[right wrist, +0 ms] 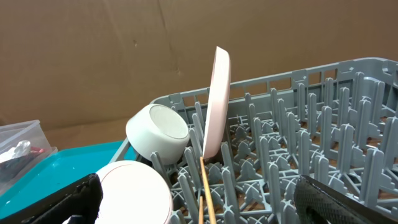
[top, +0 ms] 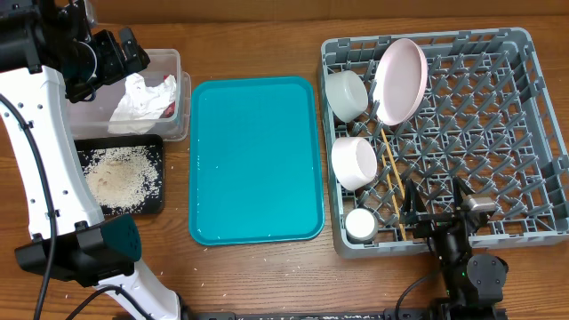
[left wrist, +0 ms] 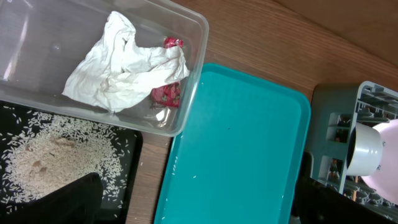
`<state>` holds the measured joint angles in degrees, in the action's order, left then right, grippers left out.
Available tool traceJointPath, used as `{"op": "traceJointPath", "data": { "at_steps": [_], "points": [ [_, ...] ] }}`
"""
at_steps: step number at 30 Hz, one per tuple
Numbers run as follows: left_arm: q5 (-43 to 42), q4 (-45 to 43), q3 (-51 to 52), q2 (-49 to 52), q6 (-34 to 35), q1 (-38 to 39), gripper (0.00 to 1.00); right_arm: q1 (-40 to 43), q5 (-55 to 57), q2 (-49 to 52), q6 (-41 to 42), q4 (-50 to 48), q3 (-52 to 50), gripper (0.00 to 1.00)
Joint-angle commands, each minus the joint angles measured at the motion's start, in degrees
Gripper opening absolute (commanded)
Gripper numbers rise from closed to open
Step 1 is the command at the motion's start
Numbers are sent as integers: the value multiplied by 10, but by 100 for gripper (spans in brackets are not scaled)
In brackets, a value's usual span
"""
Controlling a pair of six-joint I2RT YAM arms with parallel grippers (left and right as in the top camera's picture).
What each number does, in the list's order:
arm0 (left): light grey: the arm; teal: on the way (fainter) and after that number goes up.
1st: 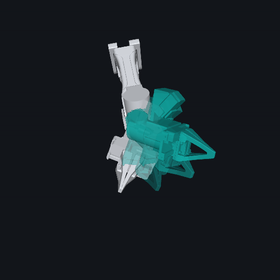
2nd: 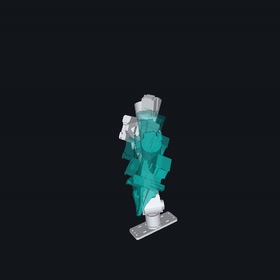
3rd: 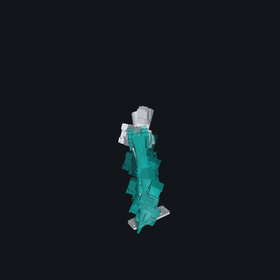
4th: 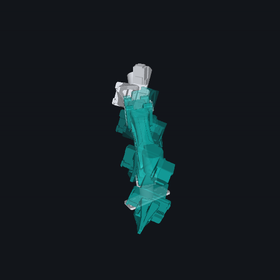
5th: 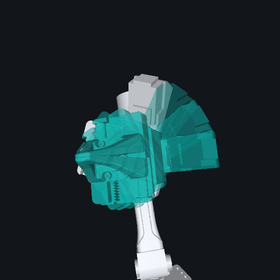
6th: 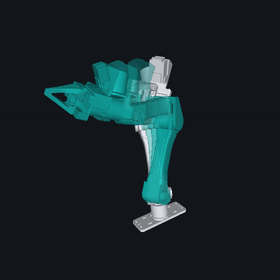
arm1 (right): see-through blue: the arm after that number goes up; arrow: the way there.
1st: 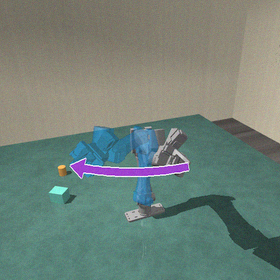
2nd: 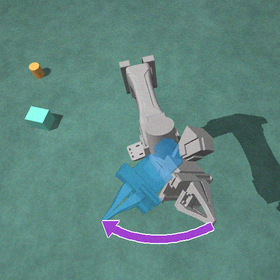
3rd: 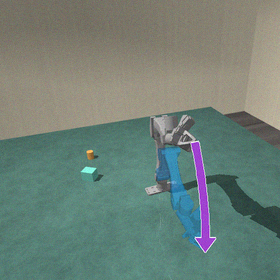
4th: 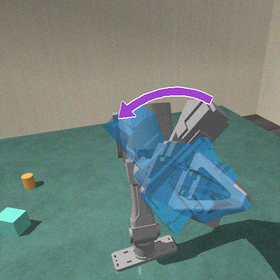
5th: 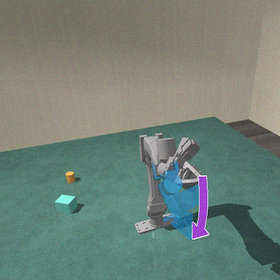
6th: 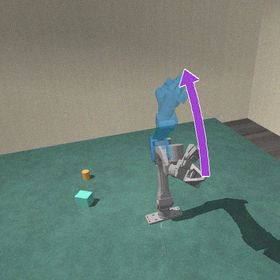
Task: Sort waste into correct bins and load items into the dishwasher
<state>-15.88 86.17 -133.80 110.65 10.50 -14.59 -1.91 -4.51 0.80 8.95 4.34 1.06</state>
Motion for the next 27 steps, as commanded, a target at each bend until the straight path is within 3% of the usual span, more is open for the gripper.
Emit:
{"op": "traceJointPath", "data": {
  "at_steps": [1,22,27],
  "points": [
    [-2,0,-6,-1,-9,4,100,0,-3,-6,-2,-1,-6,100],
    [-2,0,-6,-1,-9,4,100,0,-3,-6,-2,-1,-6,100],
    [49,-8,-6,-1,-17,4,100,0,-3,-6,-2,-1,-6,100]
  ]
}}
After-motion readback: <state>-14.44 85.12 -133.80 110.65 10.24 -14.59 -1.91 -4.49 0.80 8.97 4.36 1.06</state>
